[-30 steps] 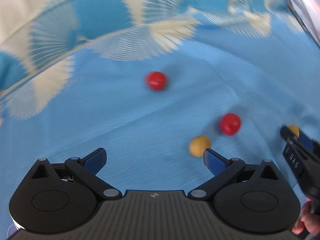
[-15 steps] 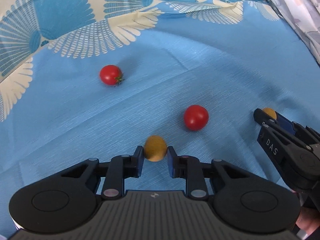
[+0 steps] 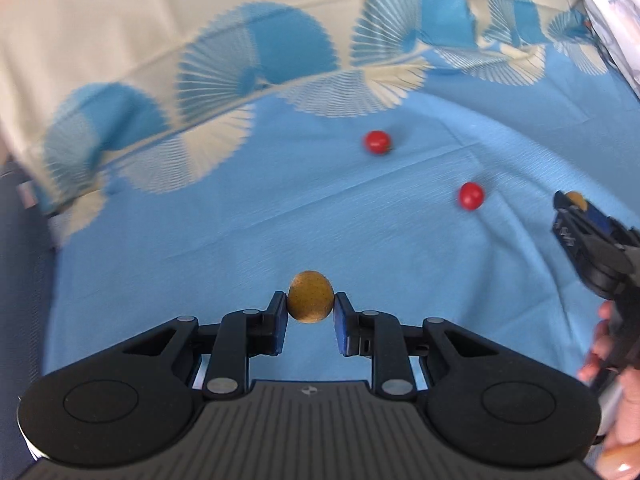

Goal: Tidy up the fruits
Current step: 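Carry both held yellow fruits over the white plate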

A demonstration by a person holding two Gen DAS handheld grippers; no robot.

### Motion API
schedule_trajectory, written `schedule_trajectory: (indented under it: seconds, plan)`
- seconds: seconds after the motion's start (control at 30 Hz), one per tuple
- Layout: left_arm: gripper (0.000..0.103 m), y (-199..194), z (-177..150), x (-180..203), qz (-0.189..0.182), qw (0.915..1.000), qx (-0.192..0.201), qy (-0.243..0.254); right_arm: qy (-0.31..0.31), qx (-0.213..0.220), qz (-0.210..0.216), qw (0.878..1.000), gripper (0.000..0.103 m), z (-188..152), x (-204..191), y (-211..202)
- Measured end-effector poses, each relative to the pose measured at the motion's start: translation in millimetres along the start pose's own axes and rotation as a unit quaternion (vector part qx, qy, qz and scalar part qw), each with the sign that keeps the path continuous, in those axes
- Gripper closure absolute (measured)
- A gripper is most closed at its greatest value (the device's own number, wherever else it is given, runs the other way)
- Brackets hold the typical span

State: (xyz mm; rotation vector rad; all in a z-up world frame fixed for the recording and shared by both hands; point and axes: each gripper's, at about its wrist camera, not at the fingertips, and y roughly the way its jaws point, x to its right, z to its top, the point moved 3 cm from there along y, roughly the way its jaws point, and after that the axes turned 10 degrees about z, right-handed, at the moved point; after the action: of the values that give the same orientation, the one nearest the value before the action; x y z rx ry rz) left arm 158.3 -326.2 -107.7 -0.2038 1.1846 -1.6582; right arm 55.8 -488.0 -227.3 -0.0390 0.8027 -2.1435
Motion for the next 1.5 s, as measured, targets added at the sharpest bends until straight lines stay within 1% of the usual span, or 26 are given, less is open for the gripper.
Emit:
schedule_trajectory:
  seconds: [0.1,0.2,0.3,0.4,0.53,0.67,0.73,0.93,1.07,1.2,1.5]
  plan:
    - [0.076,-34.1,-28.9,-31.4,0.004,0.9997,-0.003,-0.022,-0.015,0.013,0.042,0.999,0.073,-0.5,-15.8,-57.2]
    - [0.076,-67.2,-61.6,-60.4,0.008,0.9991,-0.002,-0.041,-0.032,0.006,0.094,0.995,0.073,-8.9,-30.7,-119.2]
    - [0.076,-96.4,-94.9,-88.6,0.011,0.998,-0.005,-0.062,-0.059,-0.003,0.146,0.988,0.073,-18.8,-49.3,-177.6]
    - [0.076,-121.9,-128.6,-115.5,0.017,0.9963,-0.007,-0.083,-0.085,-0.012,0.197,0.977,0.073,-29.4,-71.0,-230.5]
    - [0.076,-149.8,-169.9,-149.1,0.028,0.9931,-0.003,-0.114,-0.108,-0.023,0.26,0.959,0.073,-39.3,-101.9,-288.0]
    - [0.076,-169.3,-204.9,-176.7,0.034,0.9886,-0.003,-0.147,-0.151,-0.018,0.308,0.939,0.073,-50.4,-131.6,-334.4]
    - [0.076,-176.9,-219.8,-188.5,0.034,0.9862,-0.002,-0.162,-0.173,-0.016,0.323,0.93,0.073,-58.5,-144.1,-354.7]
    - [0.076,-195.2,-252.9,-212.6,0.035,0.9806,0.005,-0.193,-0.226,-0.021,0.359,0.906,0.073,-78.3,-173.6,-397.0]
    - [0.076,-199.3,-265.3,-223.8,0.032,0.9774,0.006,-0.209,-0.249,-0.016,0.368,0.896,0.073,-80.6,-184.7,-410.2]
    - [0.076,-200.2,-270.0,-231.7,0.028,0.9755,0.005,-0.218,-0.257,-0.019,0.367,0.894,0.073,-79.4,-190.2,-412.2]
    - [0.076,-194.7,-268.4,-238.0,0.024,0.974,0.005,-0.225,-0.263,-0.02,0.355,0.897,0.073,-81.2,-194.8,-410.0]
